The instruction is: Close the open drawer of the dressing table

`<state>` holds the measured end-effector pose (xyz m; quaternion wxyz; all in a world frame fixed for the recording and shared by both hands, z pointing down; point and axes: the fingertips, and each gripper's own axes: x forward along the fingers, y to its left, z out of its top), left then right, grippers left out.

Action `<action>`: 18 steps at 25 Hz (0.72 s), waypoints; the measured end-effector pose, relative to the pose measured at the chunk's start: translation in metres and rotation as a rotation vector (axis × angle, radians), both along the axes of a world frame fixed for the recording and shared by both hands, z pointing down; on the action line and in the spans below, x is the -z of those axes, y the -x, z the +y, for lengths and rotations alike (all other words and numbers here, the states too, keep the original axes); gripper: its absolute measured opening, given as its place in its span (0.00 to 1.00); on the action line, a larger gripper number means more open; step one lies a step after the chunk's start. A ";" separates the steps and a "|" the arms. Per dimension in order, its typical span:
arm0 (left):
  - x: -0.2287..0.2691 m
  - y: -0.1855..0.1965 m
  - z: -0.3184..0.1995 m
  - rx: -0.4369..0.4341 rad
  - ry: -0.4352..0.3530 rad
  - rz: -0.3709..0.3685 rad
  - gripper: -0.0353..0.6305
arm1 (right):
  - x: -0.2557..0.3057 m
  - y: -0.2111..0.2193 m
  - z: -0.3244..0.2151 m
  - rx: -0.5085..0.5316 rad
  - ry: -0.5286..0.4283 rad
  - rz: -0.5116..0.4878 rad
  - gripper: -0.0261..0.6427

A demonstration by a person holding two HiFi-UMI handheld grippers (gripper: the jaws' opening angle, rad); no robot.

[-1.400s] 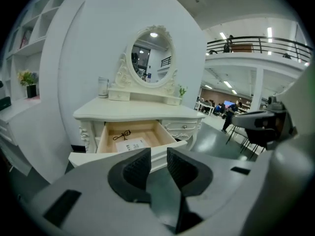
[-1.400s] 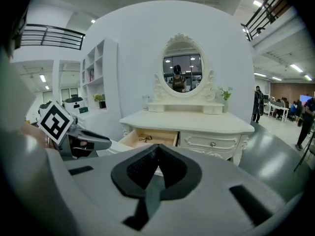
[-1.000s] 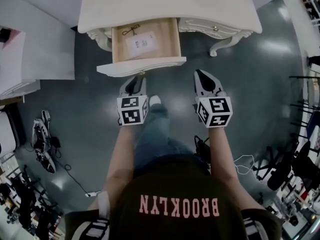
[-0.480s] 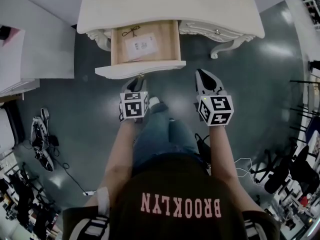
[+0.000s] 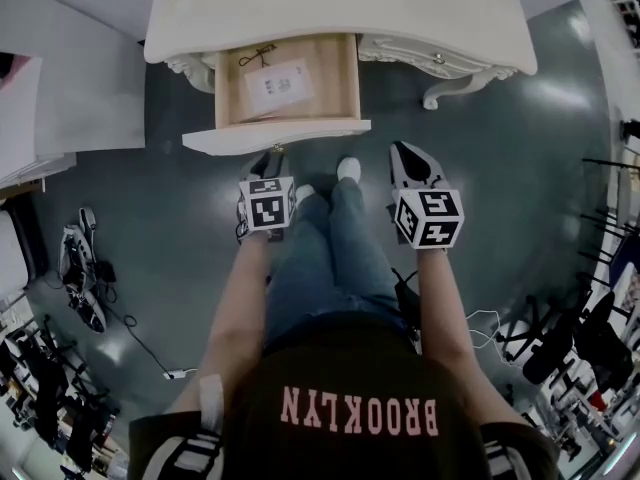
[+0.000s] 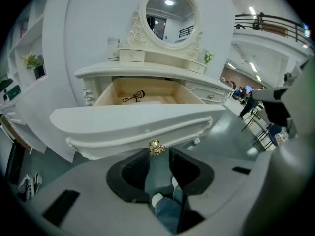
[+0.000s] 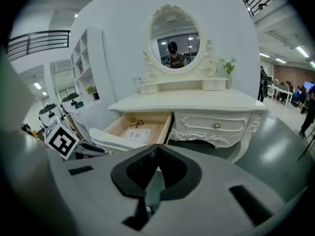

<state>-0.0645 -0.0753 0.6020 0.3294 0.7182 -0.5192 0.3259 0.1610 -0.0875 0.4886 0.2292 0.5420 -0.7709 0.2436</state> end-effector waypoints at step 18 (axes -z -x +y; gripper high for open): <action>-0.022 0.003 -0.016 0.031 -0.029 -0.065 0.23 | -0.024 0.009 -0.013 0.111 0.054 0.009 0.03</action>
